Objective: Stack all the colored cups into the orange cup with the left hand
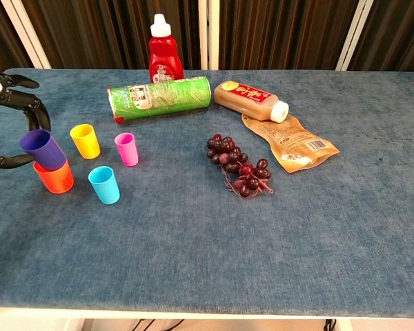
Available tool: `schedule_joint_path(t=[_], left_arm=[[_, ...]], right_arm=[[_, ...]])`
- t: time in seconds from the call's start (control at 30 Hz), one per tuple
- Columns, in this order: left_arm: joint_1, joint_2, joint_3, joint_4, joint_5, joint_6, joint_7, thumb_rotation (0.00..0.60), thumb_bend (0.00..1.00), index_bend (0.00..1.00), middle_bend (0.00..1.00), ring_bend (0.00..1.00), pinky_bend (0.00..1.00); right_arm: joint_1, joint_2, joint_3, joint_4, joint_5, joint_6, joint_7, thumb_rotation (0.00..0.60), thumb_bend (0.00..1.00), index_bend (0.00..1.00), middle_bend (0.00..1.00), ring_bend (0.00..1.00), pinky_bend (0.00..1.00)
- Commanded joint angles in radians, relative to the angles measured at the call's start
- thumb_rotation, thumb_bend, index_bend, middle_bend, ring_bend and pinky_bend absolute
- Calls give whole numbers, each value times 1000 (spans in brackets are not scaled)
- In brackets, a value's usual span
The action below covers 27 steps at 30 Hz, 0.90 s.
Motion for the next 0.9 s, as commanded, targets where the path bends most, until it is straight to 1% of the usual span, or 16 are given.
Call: schedule_joint_path(t=[0.03,0.17,0.23,0.3,0.33,0.37,0.43,0.47,0.53,0.63,0.73,0.8,0.9], left_arm=[[3,4,1,-1,-2,6,-4,600,315,460,458,52,51],[4,7,7,-2,-11,-1,-7,600,315,455,454,51,52],[2,9,12,-2,-15,-10,-7,600,314,434,431,51,51],[0,13,17,-5,-24,-24,-4,600,312,390,380,51,51],[-1,15,19,-7,-27,-29,-2,600,310,344,335,51,51],[-2,17,20,-11,-28,-33,-5,600,309,321,314,49,51],[-4,21,19,-15,-26,-32,-12,600,299,220,228,32,49],[-5,22,15,-15,-23,-25,-16,600,296,189,203,25,49],[-7,23,7,-15,-17,-13,-21,600,294,170,189,24,49],[-17,31,-26,-31,-40,-4,-21,600,290,176,190,23,50],[-39,36,-73,-55,-85,-18,-28,600,290,193,199,24,53],[-65,32,-101,-56,-117,-50,-34,600,291,198,206,24,56],[-113,11,-124,-27,-160,-116,-24,600,285,199,217,23,62]], right_arm=[[1,-1,0,1,1,-1,0,600,294,0,0,0,0],[2,-5,-3,1,-2,-5,-3,600,295,0,0,0,0],[2,-7,-3,1,-3,-6,-4,600,294,0,0,0,0],[2,-7,-3,1,-4,-4,-4,600,295,0,0,0,0],[2,-7,-2,1,-4,-4,-4,600,295,0,0,0,0],[1,-6,-2,0,-4,-2,-4,600,295,0,0,0,0],[0,-4,-1,-1,-3,0,-3,600,295,0,0,0,0],[0,-3,0,-1,-2,2,-3,600,295,0,0,0,0],[-1,-1,1,-2,-1,3,-3,600,294,0,0,0,0],[-2,2,2,-6,1,3,-2,600,294,0,0,0,0],[-3,3,1,-11,2,3,-9,600,295,0,0,0,0],[-3,3,1,-15,1,3,-12,600,295,0,0,0,0],[-3,2,0,-21,-1,3,-16,600,295,0,0,0,0]])
